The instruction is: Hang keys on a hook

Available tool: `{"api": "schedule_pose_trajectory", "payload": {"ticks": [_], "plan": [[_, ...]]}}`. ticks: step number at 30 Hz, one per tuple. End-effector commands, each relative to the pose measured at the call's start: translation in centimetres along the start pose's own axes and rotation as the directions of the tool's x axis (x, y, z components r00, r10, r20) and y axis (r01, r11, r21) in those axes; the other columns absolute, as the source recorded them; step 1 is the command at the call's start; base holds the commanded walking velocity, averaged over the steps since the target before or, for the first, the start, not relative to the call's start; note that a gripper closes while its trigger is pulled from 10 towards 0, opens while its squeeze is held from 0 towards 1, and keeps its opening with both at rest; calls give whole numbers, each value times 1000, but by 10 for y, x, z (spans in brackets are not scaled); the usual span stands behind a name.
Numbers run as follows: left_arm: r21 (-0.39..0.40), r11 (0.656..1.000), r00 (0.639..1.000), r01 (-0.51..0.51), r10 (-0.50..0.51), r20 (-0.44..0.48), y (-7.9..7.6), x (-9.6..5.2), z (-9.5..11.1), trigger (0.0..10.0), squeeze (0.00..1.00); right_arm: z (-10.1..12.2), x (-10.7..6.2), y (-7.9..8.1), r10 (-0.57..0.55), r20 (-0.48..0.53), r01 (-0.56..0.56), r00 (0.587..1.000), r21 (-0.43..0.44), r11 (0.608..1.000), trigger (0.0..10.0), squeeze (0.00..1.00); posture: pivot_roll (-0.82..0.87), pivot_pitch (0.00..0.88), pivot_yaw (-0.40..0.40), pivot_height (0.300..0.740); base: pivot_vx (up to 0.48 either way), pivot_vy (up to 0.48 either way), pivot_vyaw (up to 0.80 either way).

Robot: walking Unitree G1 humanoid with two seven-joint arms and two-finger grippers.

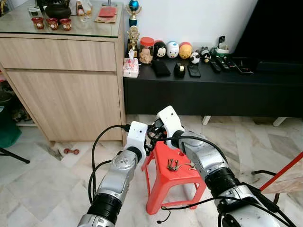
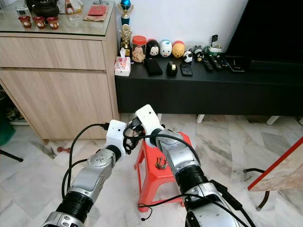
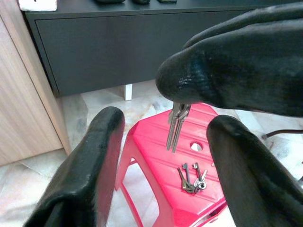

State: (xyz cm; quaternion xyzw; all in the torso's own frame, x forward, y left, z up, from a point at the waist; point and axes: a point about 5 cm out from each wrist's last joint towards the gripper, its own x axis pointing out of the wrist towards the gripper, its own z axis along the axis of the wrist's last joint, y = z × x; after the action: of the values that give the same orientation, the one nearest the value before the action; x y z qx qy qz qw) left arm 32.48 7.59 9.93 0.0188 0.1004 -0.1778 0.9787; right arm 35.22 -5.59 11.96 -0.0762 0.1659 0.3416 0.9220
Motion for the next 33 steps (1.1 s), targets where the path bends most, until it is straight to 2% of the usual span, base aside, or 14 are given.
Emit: {"api": "schedule_pose_trajectory", "payload": {"ticks": [1,2,33], "plan": [[12,1000,1000,18,-18,25,-4,2,6,549,0,7,0,-2,-4,14,4,1000,1,1000,10000,0,32,0,-122,740,0,0,0],[12,1000,1000,18,-18,25,-4,2,6,0,0,7,0,-2,-3,15,3,1000,2,1000,10000,0,33,0,-120,740,0,0,0],[0,1000,999,24,-24,36,-2,1,7,0,0,4,0,-2,-11,2,11,1000,-20,1000,10000,0,36,0,-118,740,0,0,0]]}}
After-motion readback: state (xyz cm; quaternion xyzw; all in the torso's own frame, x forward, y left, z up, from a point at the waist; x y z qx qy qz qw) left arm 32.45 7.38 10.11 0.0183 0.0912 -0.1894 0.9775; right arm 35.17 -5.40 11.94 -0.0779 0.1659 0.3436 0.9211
